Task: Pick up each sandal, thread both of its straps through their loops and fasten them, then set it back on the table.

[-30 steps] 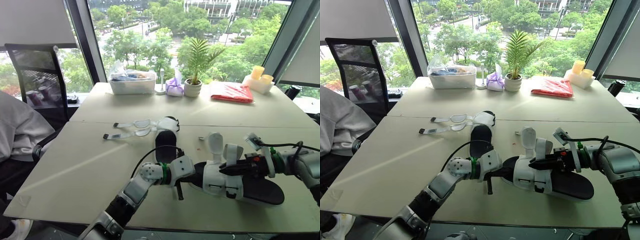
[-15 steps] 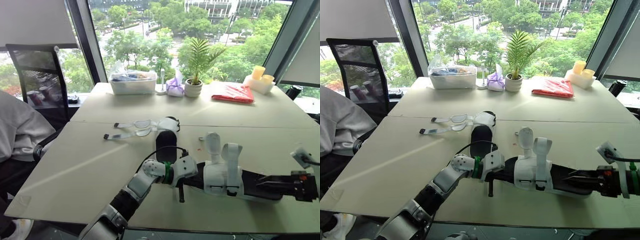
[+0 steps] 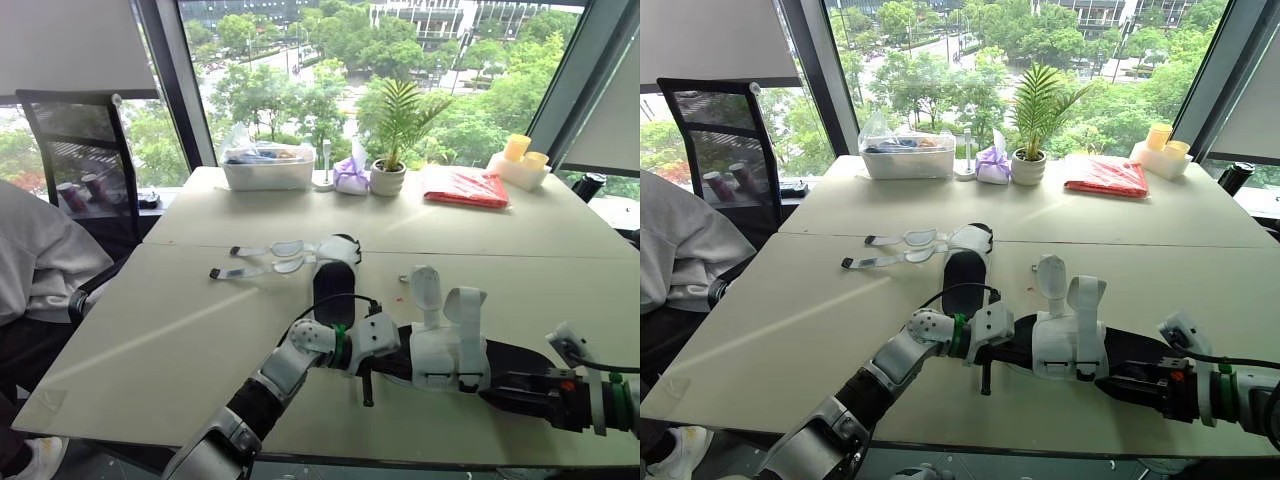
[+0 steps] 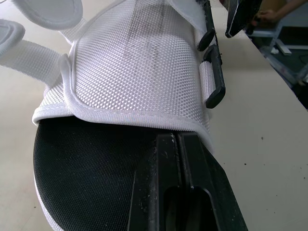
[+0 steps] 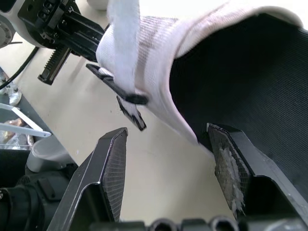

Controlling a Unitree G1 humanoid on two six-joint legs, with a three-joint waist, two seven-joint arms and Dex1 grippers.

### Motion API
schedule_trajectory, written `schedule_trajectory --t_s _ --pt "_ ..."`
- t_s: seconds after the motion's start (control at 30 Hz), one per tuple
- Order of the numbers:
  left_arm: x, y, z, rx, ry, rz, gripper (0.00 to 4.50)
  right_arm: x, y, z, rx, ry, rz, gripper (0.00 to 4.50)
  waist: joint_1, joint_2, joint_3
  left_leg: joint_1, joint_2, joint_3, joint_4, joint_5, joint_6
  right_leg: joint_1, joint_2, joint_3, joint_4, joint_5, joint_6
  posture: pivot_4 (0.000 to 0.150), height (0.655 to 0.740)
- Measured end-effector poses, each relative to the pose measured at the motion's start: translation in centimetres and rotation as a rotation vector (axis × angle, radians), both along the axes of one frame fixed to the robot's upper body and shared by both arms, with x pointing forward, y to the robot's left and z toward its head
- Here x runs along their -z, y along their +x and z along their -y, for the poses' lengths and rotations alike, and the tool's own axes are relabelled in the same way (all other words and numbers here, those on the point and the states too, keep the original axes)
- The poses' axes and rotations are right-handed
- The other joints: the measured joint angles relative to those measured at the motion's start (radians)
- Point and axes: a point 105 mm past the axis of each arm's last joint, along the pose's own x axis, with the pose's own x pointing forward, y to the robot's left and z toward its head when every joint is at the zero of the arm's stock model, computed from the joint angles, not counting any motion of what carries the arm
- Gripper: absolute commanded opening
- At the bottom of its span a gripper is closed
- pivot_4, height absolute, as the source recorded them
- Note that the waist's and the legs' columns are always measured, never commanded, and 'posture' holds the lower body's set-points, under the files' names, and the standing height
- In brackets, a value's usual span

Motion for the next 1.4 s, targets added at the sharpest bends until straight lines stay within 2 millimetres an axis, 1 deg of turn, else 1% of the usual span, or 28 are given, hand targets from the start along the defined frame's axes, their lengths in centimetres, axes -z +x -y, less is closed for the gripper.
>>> schedule_trajectory --t_s 0.1,0.23,0.4,0.63,0.73,0.77,0.83,0.9,1.0,1.07,1.17,1.3,1.4 --pt "0.0 0.0 0.0 0.000 0.000 0.001 0.00 0.0 0.1 -0.2 -0.001 0.011 -0.003 2.82 0.000 0.001 -0.001 0.000 0.000 0.000 0.000 0.000 0.000 0.000 0.000 0.000 0.000 0.000 0.000 0.150 0.7388" --pt "0.0 0.1 0.0 -0.005 0.000 0.003 0.00 0.1 0.0 -1.1 -0.008 0.075 -0.029 2.82 0.000 0.001 -0.001 0.000 0.000 0.000 0.000 0.000 0.000 0.000 0.000 0.000 0.000 0.000 0.000 0.150 0.7388" --pt "0.0 0.2 0.0 -0.017 -0.001 0.006 0.00 0.2 -0.2 -1.6 -0.005 0.093 -0.051 2.82 -0.002 0.001 -0.001 0.000 0.000 0.000 0.000 0.000 0.000 0.000 0.000 0.000 0.000 0.000 0.000 0.150 0.7388" --pt "-0.1 0.2 0.0 -0.017 -0.006 0.014 0.00 0.4 -0.4 -1.6 0.002 0.077 -0.037 2.82 -0.002 0.001 -0.001 0.000 0.000 0.000 -0.001 0.000 0.000 0.000 0.000 0.000 0.000 0.000 0.000 0.150 0.7388" --pt "-0.1 0.2 0.1 -0.017 -0.007 0.012 0.00 0.5 -0.3 -1.1 0.012 0.061 -0.017 2.82 -0.001 0.001 -0.002 0.000 0.000 0.000 0.000 0.000 0.000 0.000 0.000 0.000 0.000 0.000 0.000 0.150 0.7388" --pt "-0.1 0.1 0.1 -0.016 -0.008 0.010 0.00 0.5 -0.3 -0.7 0.025 0.053 -0.011 2.82 0.000 0.001 -0.002 0.000 0.000 0.000 0.000 0.000 0.000 0.000 0.000 0.000 0.000 0.000 0.000 0.150 0.7388" --pt "0.0 0.1 0.1 -0.016 -0.004 -0.005 0.00 0.1 -0.3 1.1 0.075 0.013 -0.012 2.82 0.001 0.001 -0.002 0.000 0.000 0.000 0.000 0.000 0.001 0.000 0.000 0.000 -0.001 0.000 0.000 0.150 0.7388" --pt "0.1 0.1 0.1 -0.016 -0.002 -0.017 0.00 -0.7 -0.5 2.7 0.122 -0.025 -0.001 2.82 0.000 0.001 -0.002 0.000 0.000 0.000 0.000 0.000 0.001 0.000 0.000 0.000 -0.001 0.000 0.000 0.150 0.7388" --pt "0.1 -0.1 0.1 -0.007 -0.005 -0.044 0.00 -1.5 -1.2 3.2 0.129 -0.032 -0.004 2.82 0.000 0.001 -0.001 0.000 0.000 0.000 -0.001 0.000 0.001 0.000 0.000 0.000 0.000 0.000 0.000 0.150 0.7388" --pt "0.1 -0.1 0.1 -0.001 -0.004 -0.054 0.00 -1.6 -2.0 2.8 0.107 -0.025 -0.027 2.82 0.000 0.001 -0.001 0.000 0.000 0.000 -0.001 0.000 0.001 0.000 0.000 0.000 0.000 0.000 0.000 0.150 0.7388" --pt "0.1 -0.3 0.3 0.004 -0.005 -0.061 0.00 -1.5 -2.8 1.3 0.056 0.003 -0.059 2.82 -0.001 0.000 -0.001 0.000 0.000 0.000 -0.001 0.000 0.001 0.000 0.000 0.000 0.000 0.000 0.000 0.150 0.7388" --pt "0.1 -0.5 0.6 0.017 -0.006 -0.071 0.00 -1.5 -3.1 -0.8 0.006 0.048 -0.054 2.82 -0.001 -0.002 0.000 0.000 0.000 0.000 0.000 0.000 0.001 0.000 0.000 0.000 -0.001 0.000 0.000 0.150 0.7388" --pt "0.1 -0.5 0.6 0.019 -0.006 -0.072 0.00 -1.2 -2.9 -1.6 0.004 0.064 -0.046 2.82 -0.001 -0.002 0.000 0.000 0.000 0.000 0.000 0.000 0.001 0.000 0.000 0.000 -0.001 0.000 0.000 0.150 0.7388"
